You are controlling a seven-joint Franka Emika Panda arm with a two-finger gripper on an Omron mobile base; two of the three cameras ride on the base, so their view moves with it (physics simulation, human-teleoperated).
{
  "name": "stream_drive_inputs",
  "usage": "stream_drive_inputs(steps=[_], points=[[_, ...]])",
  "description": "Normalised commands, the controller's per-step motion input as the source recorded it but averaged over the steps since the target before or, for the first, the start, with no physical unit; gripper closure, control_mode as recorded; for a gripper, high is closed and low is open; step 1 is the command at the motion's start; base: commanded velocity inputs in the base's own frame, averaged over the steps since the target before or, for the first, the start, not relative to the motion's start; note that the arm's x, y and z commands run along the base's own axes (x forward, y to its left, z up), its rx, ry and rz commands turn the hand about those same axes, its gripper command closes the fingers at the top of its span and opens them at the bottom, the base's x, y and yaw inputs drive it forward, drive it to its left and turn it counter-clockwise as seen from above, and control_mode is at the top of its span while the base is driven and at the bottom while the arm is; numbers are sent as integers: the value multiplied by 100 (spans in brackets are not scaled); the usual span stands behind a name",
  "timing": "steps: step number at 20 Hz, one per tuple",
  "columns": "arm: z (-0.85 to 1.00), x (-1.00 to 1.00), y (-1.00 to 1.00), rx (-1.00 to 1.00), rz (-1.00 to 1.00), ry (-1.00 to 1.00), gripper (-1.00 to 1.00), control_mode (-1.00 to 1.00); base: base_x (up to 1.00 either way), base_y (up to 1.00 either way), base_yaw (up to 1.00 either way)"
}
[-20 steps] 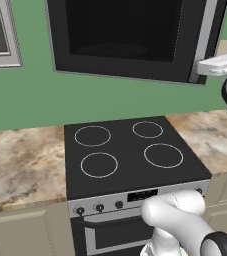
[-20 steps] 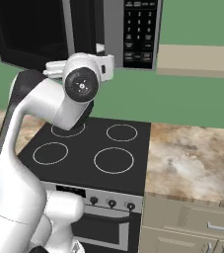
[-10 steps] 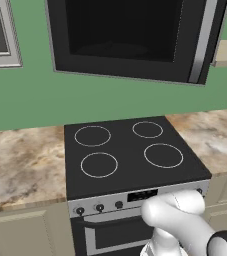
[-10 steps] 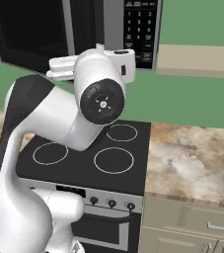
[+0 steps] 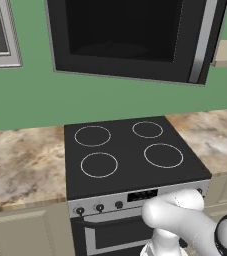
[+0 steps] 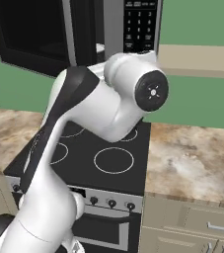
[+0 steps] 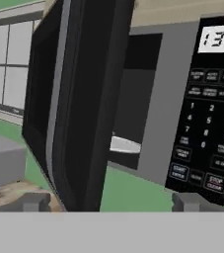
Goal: Open the microwave door.
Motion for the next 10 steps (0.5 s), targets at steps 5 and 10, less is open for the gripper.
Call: stream_drive_inputs(steps=[5, 10], points=[[-57, 53, -9, -20, 33, -23, -100, -100, 0, 0, 0], [-1, 0, -29, -12, 38, -51, -100, -100, 0, 0, 0]])
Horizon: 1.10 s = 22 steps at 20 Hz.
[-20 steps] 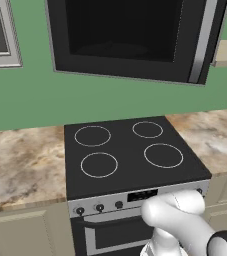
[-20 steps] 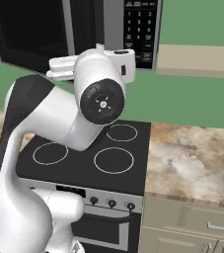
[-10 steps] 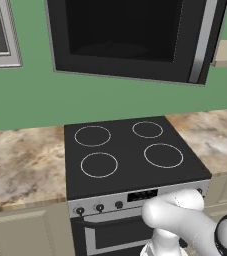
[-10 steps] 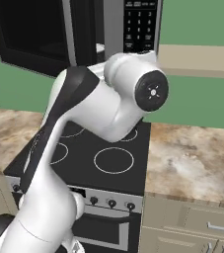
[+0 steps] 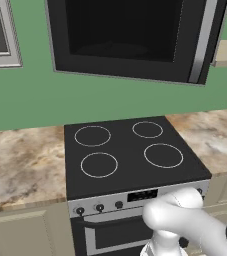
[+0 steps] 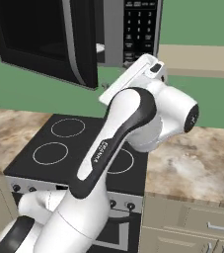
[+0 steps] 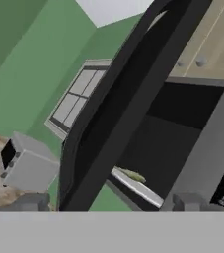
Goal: Open the microwave door.
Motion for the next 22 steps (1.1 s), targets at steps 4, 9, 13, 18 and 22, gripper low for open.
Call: stream_drive_inputs(steps=[4, 9, 13, 18, 22], points=[[0, 9, 2, -18, 29, -41, -100, -100, 0, 0, 0], [0, 31, 5, -23, 19, -22, -100, -100, 0, 0, 0], [3, 24, 0, -26, 8, -22, -100, -100, 0, 0, 0], [8, 28, 23, -26, 0, -20, -100, -100, 0, 0, 0], [2, 51, 27, -19, 0, -8, -100, -100, 0, 0, 0]])
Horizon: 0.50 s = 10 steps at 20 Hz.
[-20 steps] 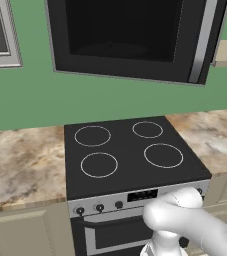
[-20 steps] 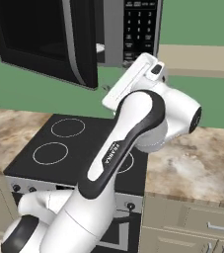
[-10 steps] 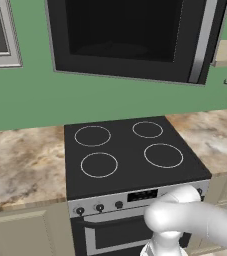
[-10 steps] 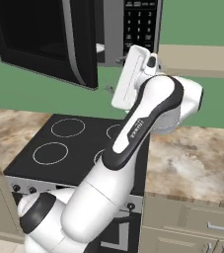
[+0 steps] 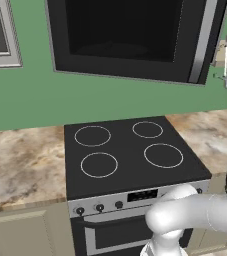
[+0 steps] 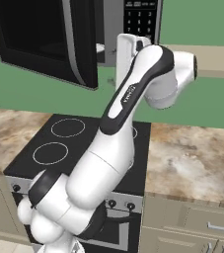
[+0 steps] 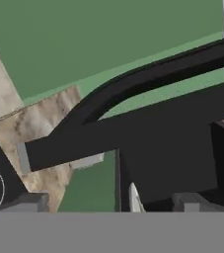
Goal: Open the microwave door.
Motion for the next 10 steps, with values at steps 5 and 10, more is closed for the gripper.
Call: stream_drive_inputs(steps=[5, 10], points=[[0, 60, 9, -13, 0, -3, -100, -100, 0, 0, 0], [0, 61, 0, -9, 0, -1, -100, -100, 0, 0, 0]])
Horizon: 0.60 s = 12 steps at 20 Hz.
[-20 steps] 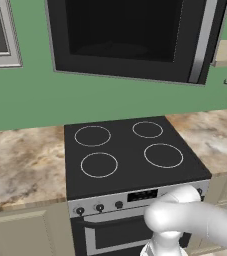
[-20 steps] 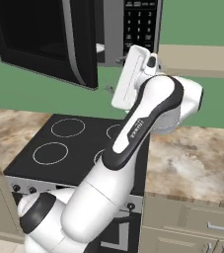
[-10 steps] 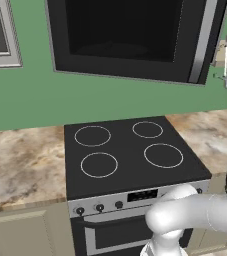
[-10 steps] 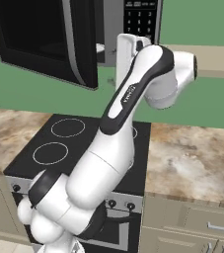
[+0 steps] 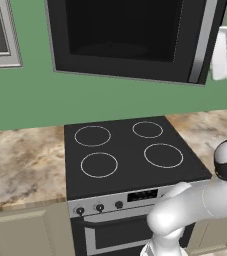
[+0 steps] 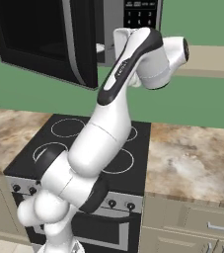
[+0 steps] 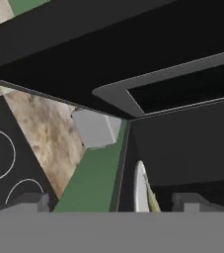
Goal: Open the microwave door.
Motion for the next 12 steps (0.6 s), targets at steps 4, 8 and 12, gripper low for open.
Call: stream_drive_inputs(steps=[4, 8, 12], points=[[0, -5, 28, -8, 3, -14, -100, -100, 0, 0, 0], [2, -32, 61, -8, 9, -16, -100, -100, 0, 0, 0], [0, -76, 89, -11, 20, -13, -100, -100, 0, 0, 0]])
